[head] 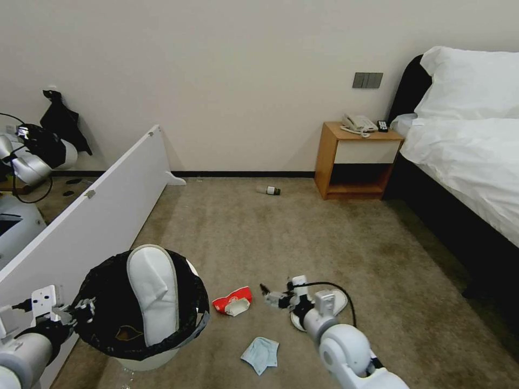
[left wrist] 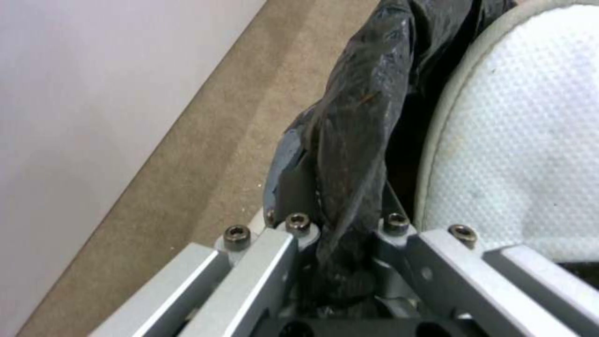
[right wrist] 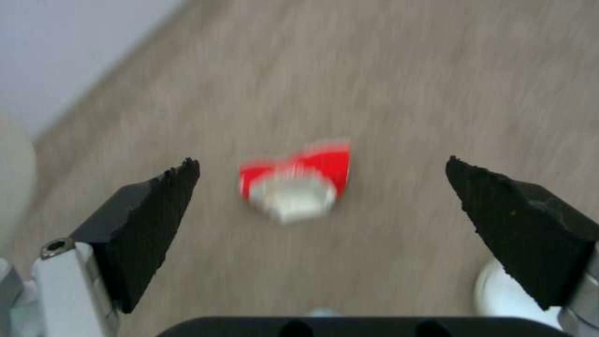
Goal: Pick up the trash bin, then pick up the garbage from the floor and place it into the trash bin.
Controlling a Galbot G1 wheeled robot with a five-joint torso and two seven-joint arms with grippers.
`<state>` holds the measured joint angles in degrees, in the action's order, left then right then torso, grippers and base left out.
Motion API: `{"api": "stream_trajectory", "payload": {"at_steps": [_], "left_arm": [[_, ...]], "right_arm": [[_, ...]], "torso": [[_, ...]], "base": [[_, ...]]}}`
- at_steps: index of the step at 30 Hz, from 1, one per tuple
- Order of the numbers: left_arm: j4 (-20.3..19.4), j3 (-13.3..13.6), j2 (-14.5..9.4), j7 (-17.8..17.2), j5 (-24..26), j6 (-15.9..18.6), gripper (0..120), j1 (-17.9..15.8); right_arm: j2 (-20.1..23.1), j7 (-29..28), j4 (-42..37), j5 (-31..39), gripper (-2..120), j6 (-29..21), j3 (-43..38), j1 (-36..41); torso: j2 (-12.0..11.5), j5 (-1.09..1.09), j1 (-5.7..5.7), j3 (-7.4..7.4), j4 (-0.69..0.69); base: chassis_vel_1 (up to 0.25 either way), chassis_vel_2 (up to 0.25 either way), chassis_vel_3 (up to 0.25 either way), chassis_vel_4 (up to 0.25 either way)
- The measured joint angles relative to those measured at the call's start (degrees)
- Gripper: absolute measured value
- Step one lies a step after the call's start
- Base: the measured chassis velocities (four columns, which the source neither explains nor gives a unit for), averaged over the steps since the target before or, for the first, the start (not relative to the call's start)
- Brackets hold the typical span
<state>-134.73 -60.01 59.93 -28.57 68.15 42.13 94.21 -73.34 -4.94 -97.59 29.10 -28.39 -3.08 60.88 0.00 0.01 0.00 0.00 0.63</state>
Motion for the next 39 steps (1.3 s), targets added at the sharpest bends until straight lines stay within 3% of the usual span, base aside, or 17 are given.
{"api": "stream_trajectory", "payload": {"at_steps": [10, 16, 31, 39], "left_arm": [[0.1, -0.9, -0.1, 0.2, 0.7, 0.0, 4, 0.3], [0.3, -0.7, -0.1, 0.2, 0.7, 0.0, 4, 0.2], [0.1, -0.5, 0.0, 0.1, 0.6, 0.0, 4, -0.1], [0.1, -0.7, 0.2, 0.1, 0.5, 0.0, 4, 0.1]], "right_arm": [[-1.9, -3.1, 5.6, -1.2, 100, -9.2, 0.6, -0.7], [-1.8, -4.1, 7.8, -1.8, 100, -12.1, 0.4, -0.6], [-3.5, -3.4, 14.3, -2.3, 100, -12.2, 3.0, -3.4], [-6.4, -2.3, 20.1, -6.2, 100, -11.9, 4.4, -6.2]], "torso": [[0.0, 0.01, 0.0, 0.0, 0.01], [0.0, 0.0, 0.0, 0.0, 0.01], [0.0, 0.0, 0.0, 0.0, 0.01], [0.0, 0.0, 0.0, 0.0, 0.0]], "base": [[0.0, 0.0, 0.0, 0.0], [0.0, 0.0, 0.0, 0.0], [0.0, 0.0, 0.0, 0.0], [0.0, 0.0, 0.0, 0.0]]}}
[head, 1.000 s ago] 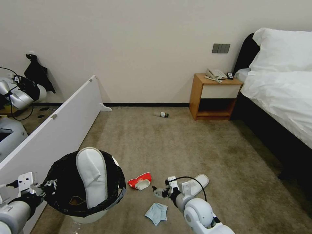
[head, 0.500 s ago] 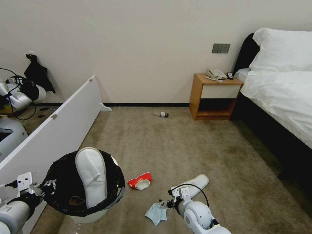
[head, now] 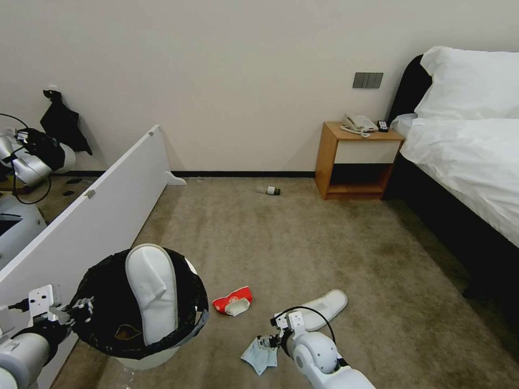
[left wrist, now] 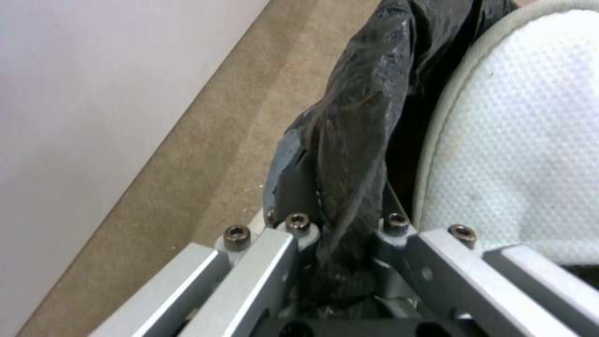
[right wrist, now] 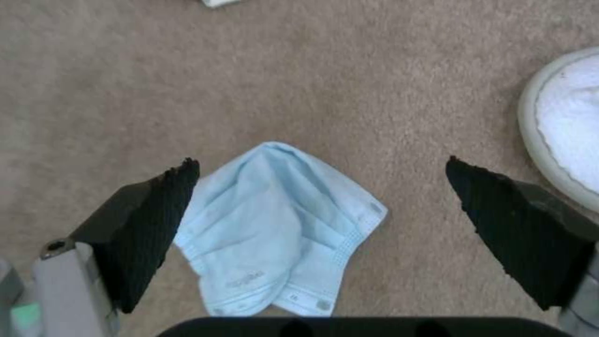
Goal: Pick up the trash bin, then pick up the garbage from the floor and place it into the trash bin.
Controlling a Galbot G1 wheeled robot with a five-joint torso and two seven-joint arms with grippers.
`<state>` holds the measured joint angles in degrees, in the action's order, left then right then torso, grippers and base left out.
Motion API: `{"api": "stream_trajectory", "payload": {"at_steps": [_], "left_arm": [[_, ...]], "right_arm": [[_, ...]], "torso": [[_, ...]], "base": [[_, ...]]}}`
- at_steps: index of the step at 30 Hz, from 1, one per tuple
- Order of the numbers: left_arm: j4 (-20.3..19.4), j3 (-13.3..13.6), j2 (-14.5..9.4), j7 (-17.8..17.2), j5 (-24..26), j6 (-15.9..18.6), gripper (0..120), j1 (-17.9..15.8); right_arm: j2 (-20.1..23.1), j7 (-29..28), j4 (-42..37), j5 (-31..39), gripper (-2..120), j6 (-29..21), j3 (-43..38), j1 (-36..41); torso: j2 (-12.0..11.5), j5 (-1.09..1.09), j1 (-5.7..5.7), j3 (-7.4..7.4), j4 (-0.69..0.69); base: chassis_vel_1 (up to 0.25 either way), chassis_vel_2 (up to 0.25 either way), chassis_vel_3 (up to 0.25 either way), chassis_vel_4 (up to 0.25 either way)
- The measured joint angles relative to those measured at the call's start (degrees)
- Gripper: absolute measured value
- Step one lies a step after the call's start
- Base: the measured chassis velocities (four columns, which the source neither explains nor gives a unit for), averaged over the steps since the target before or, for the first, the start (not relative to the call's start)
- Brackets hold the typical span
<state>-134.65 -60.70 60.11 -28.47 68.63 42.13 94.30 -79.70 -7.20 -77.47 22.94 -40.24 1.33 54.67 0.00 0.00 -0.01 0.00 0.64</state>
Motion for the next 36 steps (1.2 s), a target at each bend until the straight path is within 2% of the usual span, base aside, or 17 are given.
{"api": "stream_trajectory", "payload": {"at_steps": [20, 36], "left_arm": [[-0.6, -0.3, 0.0, -0.2, 0.1, 0.0, 4, 0.1], [-1.4, -0.6, 0.3, -0.4, 0.1, 0.0, 4, 0.3]], "right_arm": [[-3.0, 2.6, 8.6, -8.2, 100, 2.0, 0.2, -2.3], [-4.7, 5.2, 12.7, -11.5, 100, 4.3, 0.8, -3.5]], "torso": [[0.0, 0.0, 0.0, 0.0, 0.0], [0.0, 0.0, 0.0, 0.0, 0.01]], "base": [[0.0, 0.0, 0.0, 0.0], [0.0, 0.0, 0.0, 0.0]]}}
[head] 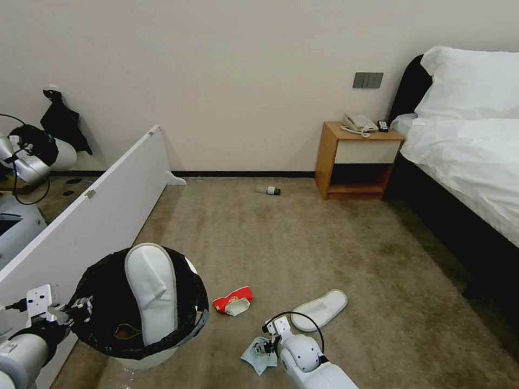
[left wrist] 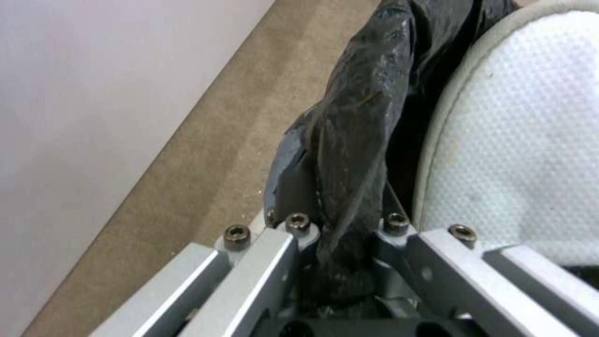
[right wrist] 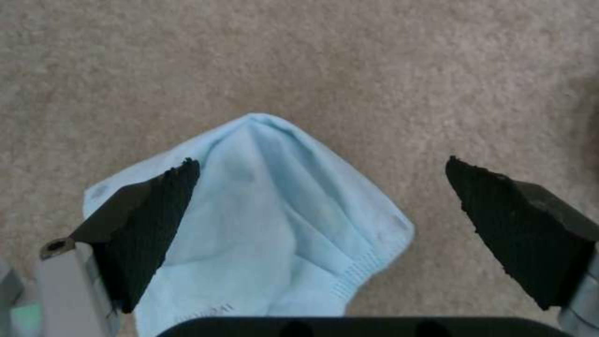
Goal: Pick up the trash bin, then pick up the garbage from the floor and place it into the trash bin.
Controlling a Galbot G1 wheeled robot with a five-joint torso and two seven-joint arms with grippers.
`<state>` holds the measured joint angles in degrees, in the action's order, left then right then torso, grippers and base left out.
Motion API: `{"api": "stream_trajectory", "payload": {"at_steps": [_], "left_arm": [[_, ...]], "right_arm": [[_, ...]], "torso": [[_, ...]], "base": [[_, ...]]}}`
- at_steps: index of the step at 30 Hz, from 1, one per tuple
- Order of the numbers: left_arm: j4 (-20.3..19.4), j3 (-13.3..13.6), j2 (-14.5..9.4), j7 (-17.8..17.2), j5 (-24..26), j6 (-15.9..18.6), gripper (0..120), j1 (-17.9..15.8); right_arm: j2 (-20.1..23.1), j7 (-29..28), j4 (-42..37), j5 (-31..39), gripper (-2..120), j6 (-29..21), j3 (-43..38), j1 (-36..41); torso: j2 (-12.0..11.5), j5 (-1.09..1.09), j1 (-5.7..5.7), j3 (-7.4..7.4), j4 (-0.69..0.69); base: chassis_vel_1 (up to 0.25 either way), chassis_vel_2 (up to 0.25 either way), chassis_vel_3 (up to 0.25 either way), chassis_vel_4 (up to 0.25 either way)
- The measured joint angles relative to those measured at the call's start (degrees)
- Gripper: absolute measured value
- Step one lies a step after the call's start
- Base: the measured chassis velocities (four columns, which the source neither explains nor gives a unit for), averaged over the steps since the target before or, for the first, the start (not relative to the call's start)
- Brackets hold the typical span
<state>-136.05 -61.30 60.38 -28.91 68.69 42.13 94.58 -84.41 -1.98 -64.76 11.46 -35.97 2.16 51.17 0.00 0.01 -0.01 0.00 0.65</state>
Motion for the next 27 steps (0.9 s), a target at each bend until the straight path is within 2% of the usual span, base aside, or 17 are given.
{"api": "stream_trajectory", "payload": {"at_steps": [27], "left_arm": [[0.3, 0.5, 0.2, -0.3, -0.2, 0.0, 4, -0.6]], "right_arm": [[-3.2, 5.0, 8.2, -2.8, 100, 4.9, -1.6, -3.0]], "torso": [[0.0, 0.0, 0.0, 0.0, 0.0]], "base": [[0.0, 0.0, 0.0, 0.0]]}}
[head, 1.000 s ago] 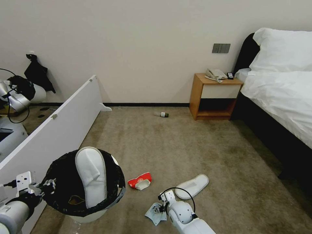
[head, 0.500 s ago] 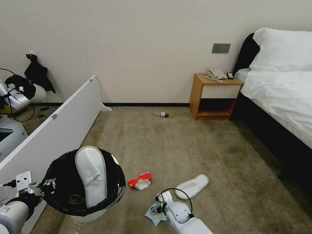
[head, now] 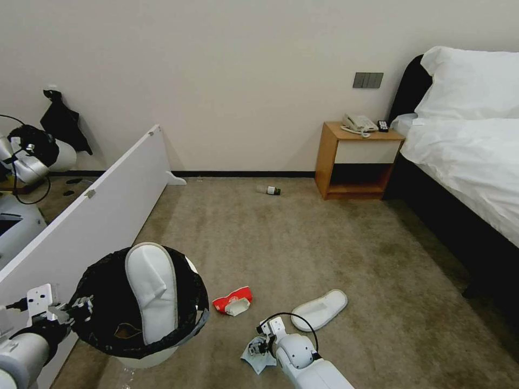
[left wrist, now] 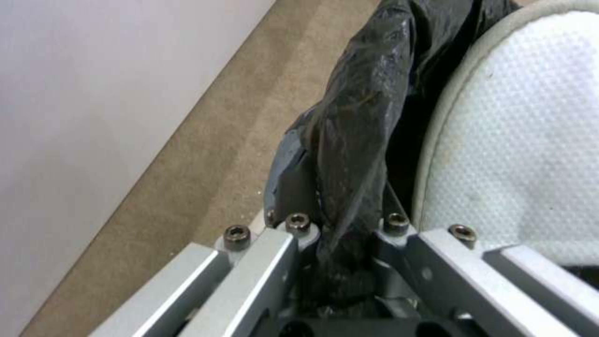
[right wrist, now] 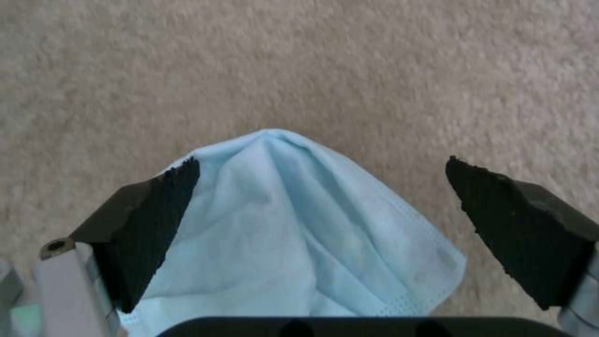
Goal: Pick up the trash bin, then pick up the garbage from the floor and place it into the trash bin.
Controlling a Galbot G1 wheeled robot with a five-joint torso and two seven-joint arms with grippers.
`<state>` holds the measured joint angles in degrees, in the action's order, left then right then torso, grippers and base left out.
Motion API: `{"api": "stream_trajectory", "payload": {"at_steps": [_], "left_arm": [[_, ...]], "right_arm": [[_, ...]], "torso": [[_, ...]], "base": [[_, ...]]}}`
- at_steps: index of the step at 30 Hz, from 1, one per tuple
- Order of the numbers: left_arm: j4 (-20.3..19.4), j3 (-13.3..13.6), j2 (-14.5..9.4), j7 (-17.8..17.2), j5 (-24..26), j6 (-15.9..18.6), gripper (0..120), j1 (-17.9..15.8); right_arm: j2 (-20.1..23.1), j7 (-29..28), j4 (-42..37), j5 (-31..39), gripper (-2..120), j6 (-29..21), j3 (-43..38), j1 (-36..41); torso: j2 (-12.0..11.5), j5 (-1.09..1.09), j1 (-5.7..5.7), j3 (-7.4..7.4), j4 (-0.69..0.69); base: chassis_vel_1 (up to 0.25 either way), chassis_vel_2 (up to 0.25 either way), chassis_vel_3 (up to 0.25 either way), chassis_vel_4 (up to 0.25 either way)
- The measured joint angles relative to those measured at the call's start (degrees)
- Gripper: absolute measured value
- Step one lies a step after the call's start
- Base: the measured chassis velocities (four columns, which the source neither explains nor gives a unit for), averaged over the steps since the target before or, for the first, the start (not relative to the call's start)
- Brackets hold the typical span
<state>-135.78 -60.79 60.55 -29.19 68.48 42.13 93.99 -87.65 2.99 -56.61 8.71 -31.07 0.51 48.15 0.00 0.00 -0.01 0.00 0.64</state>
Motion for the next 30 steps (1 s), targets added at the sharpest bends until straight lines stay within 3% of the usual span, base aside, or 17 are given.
{"api": "stream_trajectory", "payload": {"at_steps": [5, 10, 12, 16, 19, 22, 25, 30], "left_arm": [[0.0, 0.0, 0.0, -0.1, 0.0, 0.0, 4, 0.0], [0.1, 0.1, 0.0, -0.1, -0.1, 0.0, 4, 0.0], [0.1, 0.1, 0.1, -0.1, -0.1, 0.0, 4, 0.0], [0.1, 0.1, 0.1, -0.1, -0.1, 0.0, 4, 0.0], [0.1, 0.0, 0.1, -0.1, 0.0, 0.0, 4, 0.0], [0.1, -0.1, 0.1, -0.1, 0.0, 0.0, 4, 0.0], [0.1, -0.1, 0.0, -0.1, 0.1, 0.0, 4, 0.1], [0.1, -0.1, 0.0, -0.1, 0.1, 0.0, 4, 0.0]], "right_arm": [[-0.1, 0.3, 0.3, 0.0, 100, 0.1, 0.0, -0.2], [0.0, 0.8, 0.3, 0.3, 92, 0.1, 0.1, 0.2], [0.1, 0.9, 0.1, 0.4, 80, 0.1, 0.1, 0.4], [0.3, 0.9, 0.1, 0.4, 71, 0.2, 0.1, 0.5], [0.5, 0.8, -0.1, 0.7, 54, 0.2, 0.1, 0.5], [0.4, 0.8, -0.1, 0.8, 50, 0.2, 0.2, 0.5], [0.7, 0.8, -0.5, 1.1, 32, 0.1, 0.2, 0.6], [1.1, 0.7, -1.3, 1.8, 15, -0.4, 0.5, 0.9]], "torso": [[0.0, 0.0, 0.0, 0.0, 0.01], [0.0, 0.0, 0.0, 0.0, 0.0], [0.0, 0.01, 0.0, 0.0, 0.01], [0.0, 0.02, 0.0, 0.0, 0.04], [0.0, 0.02, 0.0, -0.01, 0.02], [0.0, 0.01, 0.0, -0.01, 0.0], [0.0, -0.01, 0.0, 0.0, -0.01], [0.0, -0.02, 0.0, 0.0, -0.02]], "base": [[0.0, 0.0, 0.0, 0.0], [0.0, 0.0, 0.0, 0.0], [0.0, 0.0, 0.0, 0.0], [0.0, 0.0, 0.0, 0.0], [0.0, 0.0, 0.0, 0.0], [0.0, 0.0, 0.0, 0.0], [0.0, 0.0, 0.0, 0.0], [0.0, 0.0, 0.0, 0.0]]}}
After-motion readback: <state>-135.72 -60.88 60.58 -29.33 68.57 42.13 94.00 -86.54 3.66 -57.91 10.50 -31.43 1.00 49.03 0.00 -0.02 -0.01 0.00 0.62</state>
